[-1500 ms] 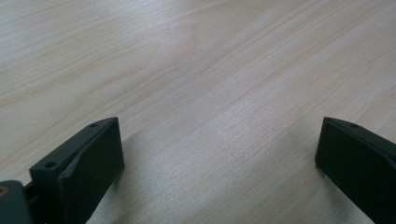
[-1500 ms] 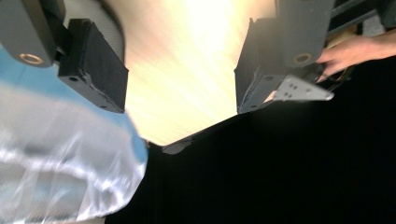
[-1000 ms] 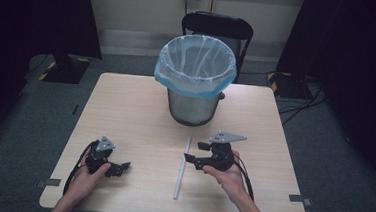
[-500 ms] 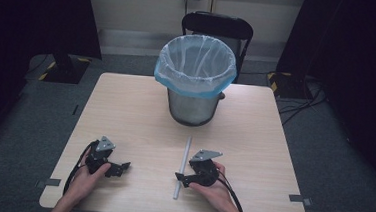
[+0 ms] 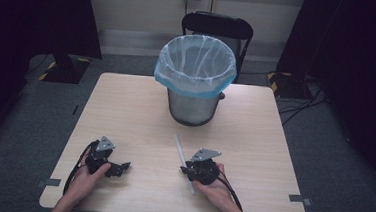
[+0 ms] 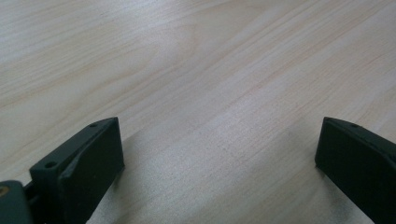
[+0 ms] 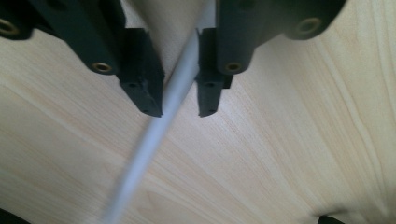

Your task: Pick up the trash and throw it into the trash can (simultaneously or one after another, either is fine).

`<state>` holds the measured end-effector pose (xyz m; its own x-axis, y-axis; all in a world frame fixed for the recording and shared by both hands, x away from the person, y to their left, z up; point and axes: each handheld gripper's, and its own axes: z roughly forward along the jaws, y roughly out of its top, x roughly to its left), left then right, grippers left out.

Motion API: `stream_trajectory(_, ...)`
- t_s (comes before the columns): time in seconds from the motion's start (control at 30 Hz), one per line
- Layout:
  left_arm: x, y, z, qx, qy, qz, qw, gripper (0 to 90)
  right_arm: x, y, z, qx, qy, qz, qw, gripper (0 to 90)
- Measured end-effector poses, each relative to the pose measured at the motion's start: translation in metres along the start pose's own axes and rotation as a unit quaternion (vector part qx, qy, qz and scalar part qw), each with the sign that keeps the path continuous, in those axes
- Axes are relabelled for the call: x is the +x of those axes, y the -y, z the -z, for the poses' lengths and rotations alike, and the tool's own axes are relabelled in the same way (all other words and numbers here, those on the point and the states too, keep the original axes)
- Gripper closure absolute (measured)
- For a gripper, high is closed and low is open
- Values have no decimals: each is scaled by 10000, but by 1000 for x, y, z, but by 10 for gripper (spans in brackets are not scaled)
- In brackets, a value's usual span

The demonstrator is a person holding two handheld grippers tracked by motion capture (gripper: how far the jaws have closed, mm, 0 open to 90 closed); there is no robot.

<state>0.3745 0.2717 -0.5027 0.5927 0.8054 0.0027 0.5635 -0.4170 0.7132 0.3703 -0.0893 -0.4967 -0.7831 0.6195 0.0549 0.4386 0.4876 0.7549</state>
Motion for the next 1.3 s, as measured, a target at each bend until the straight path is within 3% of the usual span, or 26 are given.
stream_trajectory(0.07,0,0,0,2,-4,-8,10000,6,-2,0,0,-5,-52,-40,10000,791)
stream_trajectory(0.13,0,0,0,2,-4,-9,10000,6,-3,0,0,-3,-105,-87,9999,777)
stream_trajectory(0.23,0,0,0,0,-1,0,10000,6,0,1,2,64,-163,-96,9998,654)
stream_trajectory(0.33,0,0,0,6,-16,-24,10000,6,8,5,10,170,-108,-1,9998,609)
stream_trajectory(0.53,0,0,0,5,-16,-23,10000,6,9,24,33,225,-7,76,9997,647)
stream_trajectory(0.67,0,0,0,5,-17,-24,10000,6,6,35,46,223,93,183,9995,738)
stream_trajectory(0.73,0,0,0,4,-16,-21,10000,6,4,36,48,237,69,160,9996,790)
stream_trajectory(0.87,0,0,0,1,-4,-6,10000,6,4,34,48,325,40,260,9991,801)
stream_trajectory(0.97,0,0,0,-1,-3,1,10000,6,1,32,48,357,-19,133,9993,804)
stream_trajectory(1.07,0,0,0,0,-4,-5,10000,6,-1,32,48,251,-180,-41,9995,804)
stream_trajectory(1.3,0,0,0,3,-14,-18,10000,6,-3,23,56,-160,-328,-158,9992,804)
